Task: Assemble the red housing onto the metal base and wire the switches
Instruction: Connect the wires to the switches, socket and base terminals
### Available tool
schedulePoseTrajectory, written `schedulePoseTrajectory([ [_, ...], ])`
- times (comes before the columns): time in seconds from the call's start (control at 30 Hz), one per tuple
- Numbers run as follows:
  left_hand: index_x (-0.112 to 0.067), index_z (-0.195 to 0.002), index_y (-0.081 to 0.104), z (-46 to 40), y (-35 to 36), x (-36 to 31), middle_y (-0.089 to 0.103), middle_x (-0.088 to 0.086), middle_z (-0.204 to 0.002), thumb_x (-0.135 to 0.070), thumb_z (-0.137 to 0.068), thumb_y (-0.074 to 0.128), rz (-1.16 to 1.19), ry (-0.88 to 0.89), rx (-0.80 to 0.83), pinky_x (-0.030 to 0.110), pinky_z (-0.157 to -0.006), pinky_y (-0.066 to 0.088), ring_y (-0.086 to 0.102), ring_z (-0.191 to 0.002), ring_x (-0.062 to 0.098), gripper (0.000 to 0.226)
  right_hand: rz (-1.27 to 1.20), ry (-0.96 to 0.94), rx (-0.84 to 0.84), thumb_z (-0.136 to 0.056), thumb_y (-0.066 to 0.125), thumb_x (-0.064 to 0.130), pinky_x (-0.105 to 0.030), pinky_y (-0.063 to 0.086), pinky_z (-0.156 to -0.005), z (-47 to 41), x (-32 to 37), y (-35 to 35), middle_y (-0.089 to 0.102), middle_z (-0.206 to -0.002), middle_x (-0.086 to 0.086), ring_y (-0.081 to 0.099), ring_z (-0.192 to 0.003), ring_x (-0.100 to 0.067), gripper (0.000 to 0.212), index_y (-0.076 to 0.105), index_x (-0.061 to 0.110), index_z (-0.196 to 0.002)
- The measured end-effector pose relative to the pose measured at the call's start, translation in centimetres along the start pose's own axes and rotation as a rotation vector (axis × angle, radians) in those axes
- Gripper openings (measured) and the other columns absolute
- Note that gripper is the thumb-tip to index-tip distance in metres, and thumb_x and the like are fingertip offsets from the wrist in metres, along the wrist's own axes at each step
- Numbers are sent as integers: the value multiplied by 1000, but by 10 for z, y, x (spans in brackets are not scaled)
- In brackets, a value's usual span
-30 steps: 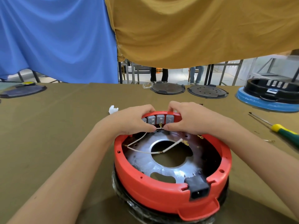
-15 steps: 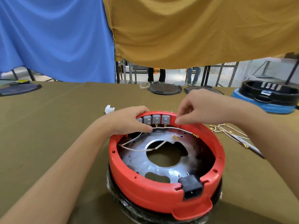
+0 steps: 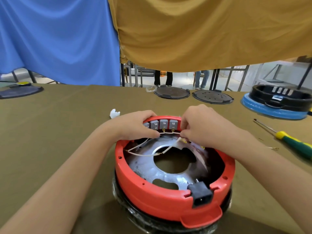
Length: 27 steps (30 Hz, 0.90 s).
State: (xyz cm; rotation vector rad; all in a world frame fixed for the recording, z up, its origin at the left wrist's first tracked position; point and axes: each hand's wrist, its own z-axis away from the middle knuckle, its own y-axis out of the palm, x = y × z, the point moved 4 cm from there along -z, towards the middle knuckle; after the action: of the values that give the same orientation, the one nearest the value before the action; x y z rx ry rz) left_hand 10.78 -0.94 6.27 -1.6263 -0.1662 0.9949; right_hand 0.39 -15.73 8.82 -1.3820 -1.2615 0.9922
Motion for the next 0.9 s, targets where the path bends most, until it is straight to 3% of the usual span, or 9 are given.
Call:
schedulePoseTrajectory([
  [0.13, -38, -122, 54, 1, -1, 5, 67, -7, -106, -20, -90, 61, 151, -42, 89, 26, -75, 55, 68, -88, 9, 37, -433, -238, 76, -86, 73, 20, -26, 58, -75, 11, 0, -33, 73, -92, 17, 68, -76, -3, 22, 74, 34, -103],
  [0.23, -36, -123, 58, 5, -4, 8, 69, 3, -113, -8, -92, 57, 248, -30, 154, 39, -87, 56, 69, -99, 23, 42, -720, -442, 413, -82, 78, 10, -29, 59, -80, 29, 19, -31, 72, -103, 8, 72, -84, -14, 44, 69, 35, -118],
  [0.33, -34, -129, 61, 5, -3, 3, 72, 2, -117, 1, -93, 60, 381, 37, 200, 37, -87, 59, 70, -106, 25, 50, -840, -536, 517, -84, 77, 8, -23, 54, -78, 38, 40, -15, 70, -99, -3, 68, -84, -18, 40, 70, 23, -121],
  [0.5, -27, -135, 56, -1, 2, -4, 69, 0, -125, 1, -90, 66, 511, 52, 149, 41, -91, 58, 70, -108, 27, 54, -771, -547, 397, -88, 73, 12, -17, 48, -78, 39, 46, -3, 72, -92, 10, 67, -84, -7, 17, 77, 11, -104],
  [0.57, -31, -138, 51, 3, -3, -2, 65, -6, -130, -9, -91, 68, 476, 21, 190, 39, -94, 57, 69, -109, 20, 53, -754, -535, 338, -88, 73, 11, -24, 52, -77, 40, 39, -7, 72, -93, 7, 68, -85, -11, 13, 78, 10, -100],
  [0.63, -36, -135, 48, 13, -11, 3, 61, -10, -127, -21, -83, 74, 325, -39, 266, 39, -88, 60, 70, -104, 15, 60, -730, -513, 288, -87, 74, 11, -37, 55, -80, 41, 31, -11, 72, -94, 1, 68, -86, -20, 13, 79, 12, -98],
  [0.7, -37, -128, 49, 24, -16, 4, 62, -5, -119, -25, -69, 71, 227, -87, 348, 37, -72, 62, 73, -89, 17, 64, -705, -510, 249, -87, 74, 12, -38, 54, -78, 42, 30, -14, 72, -94, 0, 67, -84, -21, 13, 79, 13, -98],
  [0.77, -32, -124, 50, 28, -17, 1, 62, 0, -114, -20, -65, 63, 223, -70, 351, 31, -62, 57, 70, -76, 16, 61, -727, -516, 199, -88, 73, 12, -35, 54, -72, 43, 33, -14, 72, -92, -1, 64, -77, -21, 12, 79, 12, -98],
  [0.9, -22, -123, 60, 18, -20, -1, 65, 6, -118, -4, -73, 61, 282, 40, 219, 32, -68, 56, 69, -85, 21, 53, -820, -525, 91, -88, 72, 6, -50, 51, -74, 42, 29, -22, 71, -92, -8, 65, -78, -31, 11, 79, 11, -96],
])
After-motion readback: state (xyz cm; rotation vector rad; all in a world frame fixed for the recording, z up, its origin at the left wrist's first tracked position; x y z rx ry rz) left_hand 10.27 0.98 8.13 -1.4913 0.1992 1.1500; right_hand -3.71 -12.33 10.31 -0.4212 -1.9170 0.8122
